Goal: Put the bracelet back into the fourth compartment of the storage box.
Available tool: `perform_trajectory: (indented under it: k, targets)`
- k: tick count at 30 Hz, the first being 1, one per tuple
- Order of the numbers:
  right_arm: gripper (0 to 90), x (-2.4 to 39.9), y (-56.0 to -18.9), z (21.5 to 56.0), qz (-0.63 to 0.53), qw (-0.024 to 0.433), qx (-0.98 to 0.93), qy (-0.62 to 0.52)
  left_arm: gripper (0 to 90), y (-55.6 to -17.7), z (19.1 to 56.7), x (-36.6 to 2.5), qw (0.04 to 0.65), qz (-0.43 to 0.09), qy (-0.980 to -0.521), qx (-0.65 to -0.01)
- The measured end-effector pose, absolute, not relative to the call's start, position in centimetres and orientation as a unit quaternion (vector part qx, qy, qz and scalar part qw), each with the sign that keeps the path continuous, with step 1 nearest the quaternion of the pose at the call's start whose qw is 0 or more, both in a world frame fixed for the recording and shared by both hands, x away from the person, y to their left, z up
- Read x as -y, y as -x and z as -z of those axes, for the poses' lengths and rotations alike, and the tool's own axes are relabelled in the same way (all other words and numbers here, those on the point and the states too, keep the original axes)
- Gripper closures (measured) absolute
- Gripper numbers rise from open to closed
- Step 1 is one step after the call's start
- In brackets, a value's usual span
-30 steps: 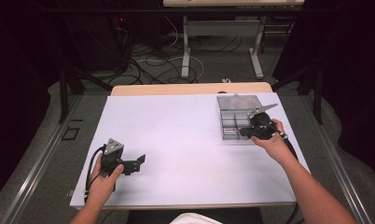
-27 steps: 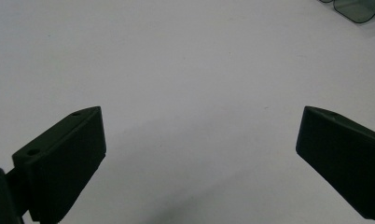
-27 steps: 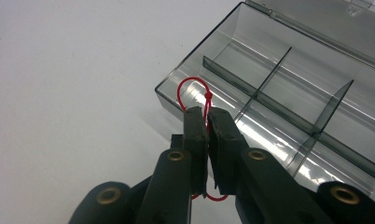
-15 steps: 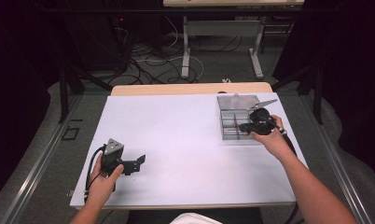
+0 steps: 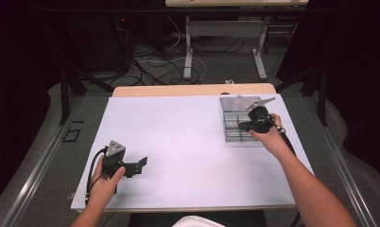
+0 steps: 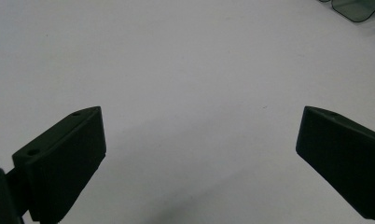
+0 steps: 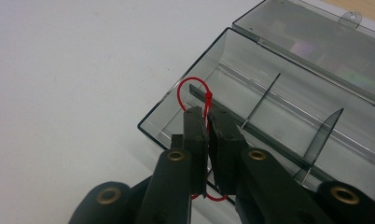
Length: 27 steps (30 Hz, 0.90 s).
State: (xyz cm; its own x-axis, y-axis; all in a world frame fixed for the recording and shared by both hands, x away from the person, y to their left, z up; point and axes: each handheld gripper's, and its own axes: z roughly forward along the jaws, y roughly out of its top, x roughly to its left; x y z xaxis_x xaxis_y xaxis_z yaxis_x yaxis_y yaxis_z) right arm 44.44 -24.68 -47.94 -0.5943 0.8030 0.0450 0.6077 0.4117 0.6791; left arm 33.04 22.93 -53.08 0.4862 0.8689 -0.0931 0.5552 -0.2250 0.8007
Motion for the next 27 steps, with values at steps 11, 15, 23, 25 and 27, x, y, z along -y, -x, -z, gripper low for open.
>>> perform_trajectory:
  k: [11,15,23,25,27]
  targets:
    - [86.4,24.2,-45.4,48.6,-0.329,0.151,-0.826,-0.433,1.6,-33.0,53.1,-22.9,0.409,-0.191,-0.759,-0.469]
    - [86.4,24.0,-45.6,48.7,-0.328,0.147,-0.824,-0.438,1.6,-33.0,53.1,-23.0,0.410,-0.191,-0.759,-0.468]
    - [86.4,23.6,-46.1,49.1,-0.325,0.147,-0.825,-0.438,1.6,-33.0,53.1,-22.9,0.410,-0.189,-0.760,-0.468]
    - [86.4,23.5,-46.2,49.2,-0.325,0.147,-0.825,-0.438,1.6,-33.0,53.1,-22.9,0.410,-0.190,-0.759,-0.468]
    - [86.4,23.4,-46.2,49.3,-0.321,0.148,-0.827,-0.438,1.6,-33.1,53.1,-22.9,0.412,-0.191,-0.758,-0.468]
